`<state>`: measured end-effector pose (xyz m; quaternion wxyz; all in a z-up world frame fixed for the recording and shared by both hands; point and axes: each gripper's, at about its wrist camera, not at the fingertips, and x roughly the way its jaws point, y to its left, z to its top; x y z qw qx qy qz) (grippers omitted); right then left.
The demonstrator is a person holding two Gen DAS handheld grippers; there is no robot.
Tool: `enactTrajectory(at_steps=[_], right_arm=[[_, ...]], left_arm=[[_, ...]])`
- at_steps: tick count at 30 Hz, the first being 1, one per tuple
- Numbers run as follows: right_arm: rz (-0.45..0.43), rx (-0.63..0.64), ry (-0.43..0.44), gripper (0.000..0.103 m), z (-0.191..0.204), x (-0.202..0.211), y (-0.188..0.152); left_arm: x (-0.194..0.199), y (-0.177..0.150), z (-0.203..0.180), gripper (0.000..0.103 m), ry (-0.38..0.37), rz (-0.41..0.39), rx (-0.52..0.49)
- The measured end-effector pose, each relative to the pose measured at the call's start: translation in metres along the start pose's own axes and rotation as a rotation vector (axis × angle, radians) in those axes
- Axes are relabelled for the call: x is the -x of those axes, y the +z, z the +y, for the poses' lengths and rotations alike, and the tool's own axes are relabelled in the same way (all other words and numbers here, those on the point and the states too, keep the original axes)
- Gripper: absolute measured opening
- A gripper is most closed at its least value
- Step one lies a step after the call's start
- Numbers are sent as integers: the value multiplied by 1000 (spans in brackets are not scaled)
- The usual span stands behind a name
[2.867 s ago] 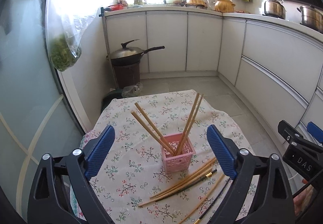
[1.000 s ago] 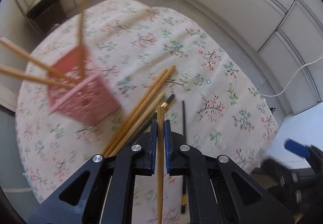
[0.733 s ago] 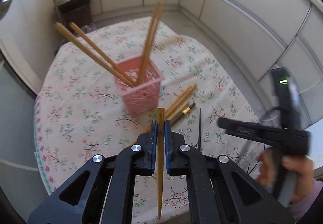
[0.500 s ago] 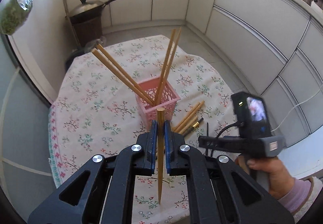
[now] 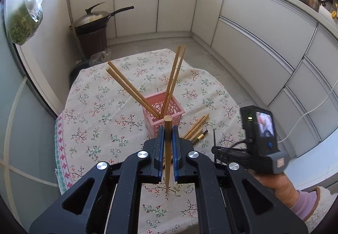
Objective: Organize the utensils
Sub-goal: 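Carry the chopstick over the pink basket with the left gripper while the right gripper grasps a black chopstick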
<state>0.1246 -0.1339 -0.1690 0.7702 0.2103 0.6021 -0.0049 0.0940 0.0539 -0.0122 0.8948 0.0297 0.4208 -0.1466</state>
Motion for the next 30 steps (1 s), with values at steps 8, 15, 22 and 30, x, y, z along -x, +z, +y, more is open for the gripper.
enactTrajectory(at_steps=[8, 15, 22, 30], right_arm=[[-220, 55, 93, 5, -4, 93, -19], [-379, 62, 153, 5, -1, 156, -7], [-452, 41, 254, 5, 12, 201, 30], [-461, 46, 324, 6, 28, 207, 49]], left_arm=[[25, 5, 0, 7, -33, -67, 24], [43, 18, 2, 7, -62, -134, 73], [65, 54, 16, 7, -32, -272, 182], [53, 79, 45, 7, 32, -324, 298]])
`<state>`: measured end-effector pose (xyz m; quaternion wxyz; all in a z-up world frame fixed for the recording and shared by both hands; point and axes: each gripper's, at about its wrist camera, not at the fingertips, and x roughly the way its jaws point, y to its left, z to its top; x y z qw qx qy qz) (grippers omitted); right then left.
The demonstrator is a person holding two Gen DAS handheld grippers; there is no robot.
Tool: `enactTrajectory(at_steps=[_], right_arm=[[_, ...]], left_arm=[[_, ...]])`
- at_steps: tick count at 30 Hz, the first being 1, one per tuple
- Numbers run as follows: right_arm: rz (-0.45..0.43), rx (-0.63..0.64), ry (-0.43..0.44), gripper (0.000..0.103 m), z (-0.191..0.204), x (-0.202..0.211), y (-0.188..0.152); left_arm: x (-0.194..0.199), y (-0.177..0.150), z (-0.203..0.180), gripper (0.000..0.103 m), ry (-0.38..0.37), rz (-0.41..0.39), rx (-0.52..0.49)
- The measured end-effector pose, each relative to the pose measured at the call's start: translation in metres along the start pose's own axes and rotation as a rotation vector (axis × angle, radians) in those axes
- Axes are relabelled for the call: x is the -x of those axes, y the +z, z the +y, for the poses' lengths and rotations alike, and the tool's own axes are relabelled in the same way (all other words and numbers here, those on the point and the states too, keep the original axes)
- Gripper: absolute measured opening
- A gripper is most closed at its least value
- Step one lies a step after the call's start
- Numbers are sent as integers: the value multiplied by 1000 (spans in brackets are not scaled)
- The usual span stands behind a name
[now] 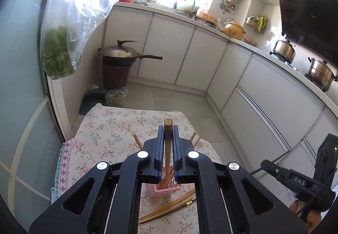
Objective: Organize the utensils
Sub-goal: 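Carry the chopstick over the pink basket with the left gripper while the right gripper grasps a black chopstick, then lower both held chopsticks into the pink basket and open both grippers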
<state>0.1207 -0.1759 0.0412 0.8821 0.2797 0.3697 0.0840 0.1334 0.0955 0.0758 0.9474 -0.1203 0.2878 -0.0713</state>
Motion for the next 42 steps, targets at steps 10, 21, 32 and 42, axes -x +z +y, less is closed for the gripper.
enactTrajectory(at_steps=[10, 21, 32, 42], right_arm=[[19, -10, 11, 6, 1, -20, 5], [74, -9, -8, 6, 17, -61, 7], [161, -31, 0, 13, 24, -128, 4], [51, 124, -44, 20, 42, -75, -4]], left_arm=[[-35, -25, 16, 30, 52, 99, 45], [11, -3, 40, 41, 57, -25, 150], [-1, -7, 30, 42, 27, 22, 106], [3, -16, -9, 47, 46, -7, -13]])
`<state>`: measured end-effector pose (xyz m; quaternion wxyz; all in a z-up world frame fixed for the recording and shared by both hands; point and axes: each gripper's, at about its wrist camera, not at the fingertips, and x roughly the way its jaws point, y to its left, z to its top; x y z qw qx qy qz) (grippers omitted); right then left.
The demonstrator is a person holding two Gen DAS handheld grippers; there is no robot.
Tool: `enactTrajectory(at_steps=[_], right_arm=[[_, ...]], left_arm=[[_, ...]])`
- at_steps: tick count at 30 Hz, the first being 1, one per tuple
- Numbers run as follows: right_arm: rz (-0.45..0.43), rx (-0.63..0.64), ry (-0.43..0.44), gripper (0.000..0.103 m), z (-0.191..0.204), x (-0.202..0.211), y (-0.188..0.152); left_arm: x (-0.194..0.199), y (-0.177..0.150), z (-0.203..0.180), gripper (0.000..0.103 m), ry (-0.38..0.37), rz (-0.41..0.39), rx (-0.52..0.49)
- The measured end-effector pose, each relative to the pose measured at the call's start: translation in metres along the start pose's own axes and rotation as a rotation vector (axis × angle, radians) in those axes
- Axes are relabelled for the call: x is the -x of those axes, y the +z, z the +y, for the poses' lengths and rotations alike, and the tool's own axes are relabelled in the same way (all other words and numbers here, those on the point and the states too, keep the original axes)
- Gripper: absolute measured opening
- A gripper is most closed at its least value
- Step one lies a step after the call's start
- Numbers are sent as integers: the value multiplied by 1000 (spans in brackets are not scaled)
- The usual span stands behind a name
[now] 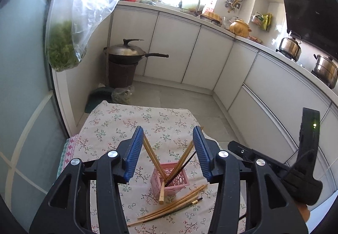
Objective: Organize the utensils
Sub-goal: 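Lower both held chopsticks into the pink basket and open both grippers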
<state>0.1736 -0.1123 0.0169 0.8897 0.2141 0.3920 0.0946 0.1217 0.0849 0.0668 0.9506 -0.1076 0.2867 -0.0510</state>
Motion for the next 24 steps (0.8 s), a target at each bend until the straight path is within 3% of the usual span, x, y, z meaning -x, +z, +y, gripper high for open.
enactTrajectory(at_steps=[4, 6, 12, 20, 24], right_arm=[[-28, 53, -48, 22, 2, 16, -8], [-51, 76, -65, 30, 3, 26, -13], [-101, 115, -130, 43, 1, 49, -24], [-97, 106, -208, 61, -18, 62, -42], [-113, 93, -234, 75, -26, 70, -50]], left_arm=[[0, -4, -7, 54, 14, 2, -30], [-1, -7, -11, 57, 26, 5, -49], [-5, -21, -18, 61, 53, 34, -97], [-3, -37, -28, 70, 56, 48, -147], [-2, -43, -35, 78, 54, 55, -173]])
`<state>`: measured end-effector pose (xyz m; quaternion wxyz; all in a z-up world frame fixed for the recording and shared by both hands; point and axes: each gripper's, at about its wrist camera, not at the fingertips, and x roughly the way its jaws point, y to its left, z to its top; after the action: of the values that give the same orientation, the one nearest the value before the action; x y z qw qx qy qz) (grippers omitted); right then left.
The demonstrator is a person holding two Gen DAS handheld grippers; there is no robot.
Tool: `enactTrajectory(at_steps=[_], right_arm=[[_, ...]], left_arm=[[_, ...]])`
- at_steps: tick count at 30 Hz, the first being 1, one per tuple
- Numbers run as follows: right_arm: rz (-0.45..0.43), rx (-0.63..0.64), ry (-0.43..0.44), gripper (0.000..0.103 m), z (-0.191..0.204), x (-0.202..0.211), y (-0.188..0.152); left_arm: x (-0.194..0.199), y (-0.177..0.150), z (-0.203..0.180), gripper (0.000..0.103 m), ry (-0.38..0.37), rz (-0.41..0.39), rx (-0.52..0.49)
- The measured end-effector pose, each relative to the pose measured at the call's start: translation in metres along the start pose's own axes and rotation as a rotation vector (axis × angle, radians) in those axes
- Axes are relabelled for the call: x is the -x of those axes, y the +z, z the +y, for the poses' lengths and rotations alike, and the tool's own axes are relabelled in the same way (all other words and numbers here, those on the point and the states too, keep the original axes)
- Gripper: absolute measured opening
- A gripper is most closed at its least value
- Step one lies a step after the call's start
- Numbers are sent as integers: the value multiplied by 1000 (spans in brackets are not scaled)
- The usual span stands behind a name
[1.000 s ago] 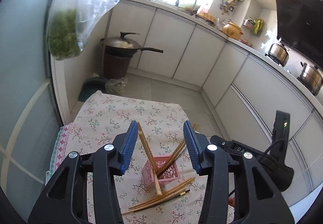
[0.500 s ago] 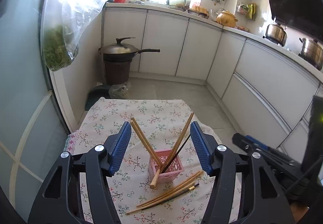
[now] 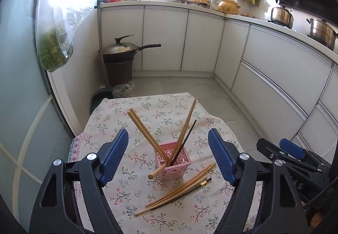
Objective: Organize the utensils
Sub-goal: 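Lower both held chopsticks into the pink basket and open both grippers, then lower the left gripper onto the pile and grasp a black-tipped chopstick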
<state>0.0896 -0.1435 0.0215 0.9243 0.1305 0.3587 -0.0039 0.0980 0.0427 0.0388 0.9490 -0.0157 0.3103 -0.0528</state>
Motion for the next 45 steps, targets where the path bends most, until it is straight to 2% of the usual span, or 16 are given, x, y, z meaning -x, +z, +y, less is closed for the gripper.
enactTrajectory(at_steps=[5, 8, 12, 17, 20, 27, 29, 32, 33, 35, 37, 45], right_arm=[[-20, -38, -30, 92, -22, 14, -10], [-6, -49, -61, 94, -40, 20, -22], [57, -52, -89, 96, -64, 22, -45], [191, -81, -92, 96, -89, 16, -83], [292, -111, -60, 96, -100, 10, -107], [369, -153, -63, 96, -110, 2, -126], [394, -185, -35, 96, -115, -1, -127], [453, -226, -2, 96, -121, -11, -131], [469, -231, 6, 96, -121, -13, -132], [485, -239, 20, 96, -120, -16, -133], [491, -236, 33, 96, -118, -17, -133], [514, -255, 36, 96, -122, -22, -135]], left_arm=[[0, -6, -8, 89, -2, 5, -22], [-6, -10, -13, 96, -1, 32, -47], [-20, -17, -23, 96, -3, 88, -92], [-45, -32, -52, 96, -43, 188, -189], [-67, -42, -73, 96, -80, 263, -246], [-158, -75, -109, 95, -244, 607, -266], [-185, -91, -112, 90, -243, 698, -289], [-216, -113, -106, 68, -219, 813, -314], [-222, -117, -102, 65, -216, 834, -310], [-233, -122, -97, 63, -206, 841, -310], [-238, -125, -97, 61, -228, 847, -309], [-256, -134, -104, 46, -250, 866, -338]])
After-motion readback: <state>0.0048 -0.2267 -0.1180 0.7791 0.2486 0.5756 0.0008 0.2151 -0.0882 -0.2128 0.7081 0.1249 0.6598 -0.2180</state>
